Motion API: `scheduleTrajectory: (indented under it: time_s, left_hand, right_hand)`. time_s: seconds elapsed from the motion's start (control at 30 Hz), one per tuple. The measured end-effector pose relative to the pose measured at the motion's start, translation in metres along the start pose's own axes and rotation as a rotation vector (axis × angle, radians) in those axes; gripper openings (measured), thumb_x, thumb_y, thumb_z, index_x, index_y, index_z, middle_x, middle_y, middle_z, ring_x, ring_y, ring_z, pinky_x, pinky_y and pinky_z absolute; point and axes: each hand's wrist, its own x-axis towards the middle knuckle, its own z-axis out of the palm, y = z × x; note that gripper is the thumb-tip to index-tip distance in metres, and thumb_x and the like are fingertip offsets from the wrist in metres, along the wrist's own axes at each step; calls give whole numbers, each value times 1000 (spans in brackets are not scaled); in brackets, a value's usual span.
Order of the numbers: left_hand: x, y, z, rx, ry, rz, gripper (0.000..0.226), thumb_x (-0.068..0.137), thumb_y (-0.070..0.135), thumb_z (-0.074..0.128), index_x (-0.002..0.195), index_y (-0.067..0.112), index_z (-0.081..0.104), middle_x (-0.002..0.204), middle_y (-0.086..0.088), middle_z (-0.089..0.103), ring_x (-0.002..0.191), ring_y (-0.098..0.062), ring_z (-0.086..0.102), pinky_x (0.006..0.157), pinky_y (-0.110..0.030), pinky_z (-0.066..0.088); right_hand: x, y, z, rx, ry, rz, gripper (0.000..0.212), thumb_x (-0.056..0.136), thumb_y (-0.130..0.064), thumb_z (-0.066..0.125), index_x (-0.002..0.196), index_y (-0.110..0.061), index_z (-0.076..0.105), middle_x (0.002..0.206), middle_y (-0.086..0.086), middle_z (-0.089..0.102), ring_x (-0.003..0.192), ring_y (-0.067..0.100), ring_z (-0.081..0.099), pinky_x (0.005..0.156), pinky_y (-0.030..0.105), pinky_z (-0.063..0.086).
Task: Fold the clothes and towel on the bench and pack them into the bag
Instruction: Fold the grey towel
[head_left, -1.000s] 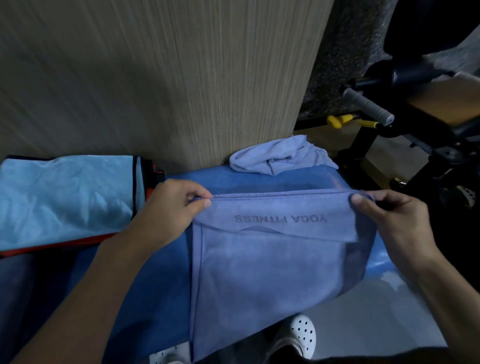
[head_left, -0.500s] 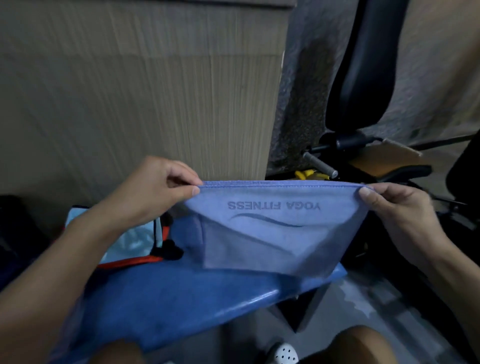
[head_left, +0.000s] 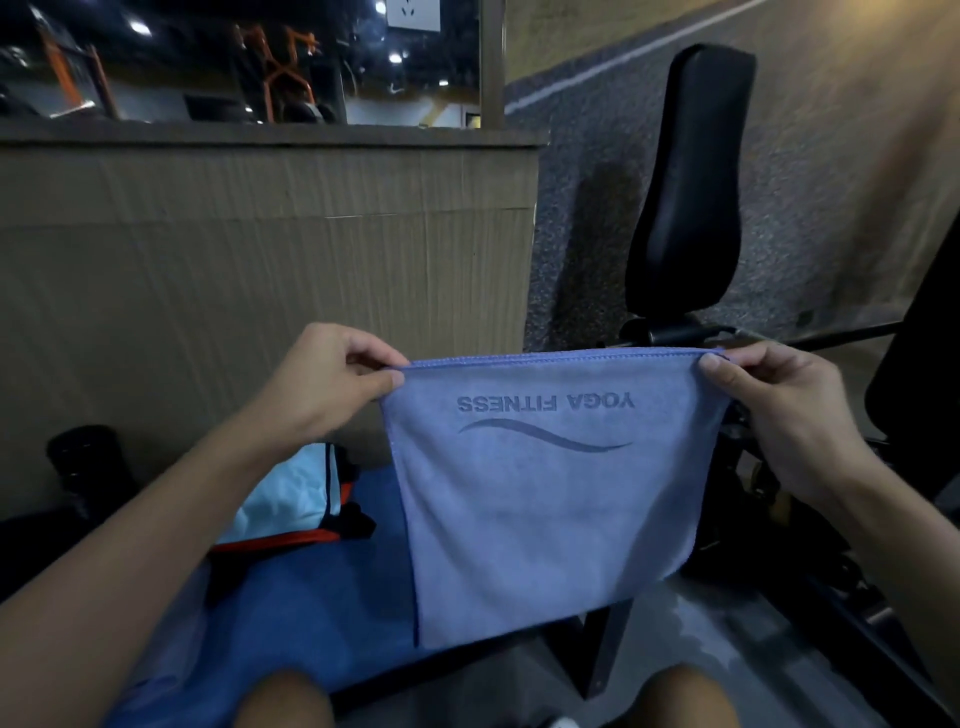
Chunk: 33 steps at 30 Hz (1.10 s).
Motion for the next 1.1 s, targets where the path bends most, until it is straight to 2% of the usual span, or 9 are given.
scheduleTrajectory:
  time_s: [0.13, 0.3, 0.43, 0.53, 0.63, 0.77, 0.83, 0.97, 1.1]
  left_hand:
    - [-2, 5, -4, -124, 10, -47, 16, 83, -3, 74, 84, 12, 75, 74, -1, 75, 69, -6, 69, 66, -15, 55]
    - [0, 9, -3, -295, 19, -101, 17, 84, -6, 72, 89, 10, 69, 78, -6, 69, 68, -12, 64, 61, -21, 56]
    - [5, 4, 2, -251, -7, -115, 20, 88, -4, 68, 104, 8, 70, 84, -5, 69, 75, -9, 64, 63, -11, 52]
    - [7, -3, 8, -84, 12, -86, 15, 92, 1, 65, 91, 13, 74, 71, 9, 70, 62, 4, 60, 57, -6, 44]
    - [7, -8, 12, -73, 10, -70, 16, 95, 4, 62, 86, 16, 71, 69, 5, 70, 58, 5, 60, 55, -6, 43]
    - [6, -9, 12, -162, 25, -87, 9, 96, 10, 63, 91, 12, 70, 70, -1, 72, 58, -1, 59, 62, -14, 47]
    - [6, -8, 10, -178, 7, -111, 8, 96, 12, 64, 92, 11, 70, 61, -4, 66, 51, -5, 53, 55, -14, 44]
    - [5, -3, 6, -254, -45, -189, 7, 94, 9, 65, 95, 3, 67, 61, -9, 67, 47, -12, 59, 41, -18, 39]
    - [3, 0, 2, -381, -90, -260, 11, 91, 9, 66, 97, 0, 65, 70, -13, 72, 54, -17, 68, 43, -18, 48]
  right_hand:
    - [-4, -6, -2, 2, -10, -15, 13, 72, -26, 77, 68, -20, 66, 69, -2, 67, 63, 10, 58, 53, 22, 49]
    - [-4, -9, -1, 6, 13, -43, 19, 80, -14, 75, 69, -18, 61, 62, -7, 65, 58, 6, 56, 51, 19, 47]
    - [1, -7, 0, -35, 35, -81, 20, 82, -15, 74, 70, -18, 59, 59, -9, 62, 55, 4, 51, 48, 17, 44]
    - [6, 0, 2, -66, 12, -110, 12, 83, -15, 73, 84, -18, 62, 64, -11, 61, 56, 0, 52, 47, 14, 44]
    - [12, 6, 2, -94, -19, -88, 25, 86, -14, 71, 110, -18, 63, 79, -4, 65, 67, -2, 58, 58, 12, 49]
    - [15, 8, 4, -175, -78, -63, 5, 90, -11, 67, 89, -15, 67, 78, -1, 68, 67, -1, 59, 59, 11, 48]
    - [16, 9, 5, -162, -69, -44, 12, 90, -10, 67, 80, -13, 61, 73, 1, 65, 61, -1, 57, 55, 12, 47]
    - [17, 8, 6, -143, -54, -31, 13, 91, -7, 65, 80, -10, 58, 73, 5, 62, 58, 0, 56, 52, 12, 45]
    - [19, 9, 5, -162, -47, -42, 10, 92, -8, 65, 81, -9, 63, 70, -1, 64, 61, 0, 56, 55, 12, 46]
